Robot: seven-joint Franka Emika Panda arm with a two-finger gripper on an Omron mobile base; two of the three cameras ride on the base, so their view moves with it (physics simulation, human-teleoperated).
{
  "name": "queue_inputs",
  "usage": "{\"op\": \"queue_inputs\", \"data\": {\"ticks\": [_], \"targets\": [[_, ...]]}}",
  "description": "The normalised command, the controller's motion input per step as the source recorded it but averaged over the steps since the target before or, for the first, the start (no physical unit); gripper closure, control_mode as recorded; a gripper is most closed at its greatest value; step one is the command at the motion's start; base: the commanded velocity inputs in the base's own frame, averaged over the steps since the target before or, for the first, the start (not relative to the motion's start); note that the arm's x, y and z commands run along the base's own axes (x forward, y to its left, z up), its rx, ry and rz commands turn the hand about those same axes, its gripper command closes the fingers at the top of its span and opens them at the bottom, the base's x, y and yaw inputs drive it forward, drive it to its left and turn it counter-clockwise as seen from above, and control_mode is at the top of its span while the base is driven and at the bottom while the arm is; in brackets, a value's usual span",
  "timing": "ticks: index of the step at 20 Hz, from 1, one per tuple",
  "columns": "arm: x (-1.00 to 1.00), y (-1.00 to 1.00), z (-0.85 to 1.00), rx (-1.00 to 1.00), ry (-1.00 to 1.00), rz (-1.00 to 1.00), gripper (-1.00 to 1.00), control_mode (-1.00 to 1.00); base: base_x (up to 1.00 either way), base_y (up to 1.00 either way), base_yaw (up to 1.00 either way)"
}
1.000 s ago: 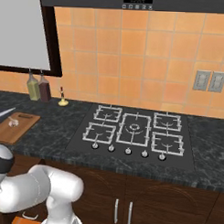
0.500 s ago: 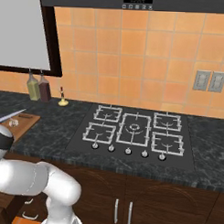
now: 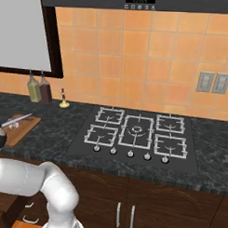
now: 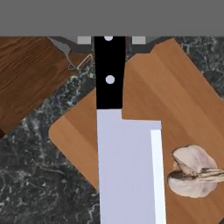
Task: Place the appropriate cutting tool for cutting the garlic skin on the cutting board.
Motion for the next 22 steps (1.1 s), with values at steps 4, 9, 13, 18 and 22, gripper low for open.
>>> {"op": "queue_inputs", "data": {"ticks": [4,9,13,18,22], "targets": [[0.16,0.02,-0.44,-0.01,0.0,-0.02,1.0,-1.0,0.0,0.0,0.0],[0.03,0.08,-0.44,-0.01,0.0,0.0,1.0,-1.0,0.0,0.0,0.0],[0.06,0.03,-0.41,0.0,0.0,0.0,1.0,-1.0,0.0,0.0,0.0],[0.05,0.04,-0.24,0.0,0.0,0.0,-1.0,-1.0,0.0,0.0,0.0],[-0.11,0.0,0.14,0.0,0.0,0.0,-1.0,-1.0,0.0,0.0,0.0]]}}
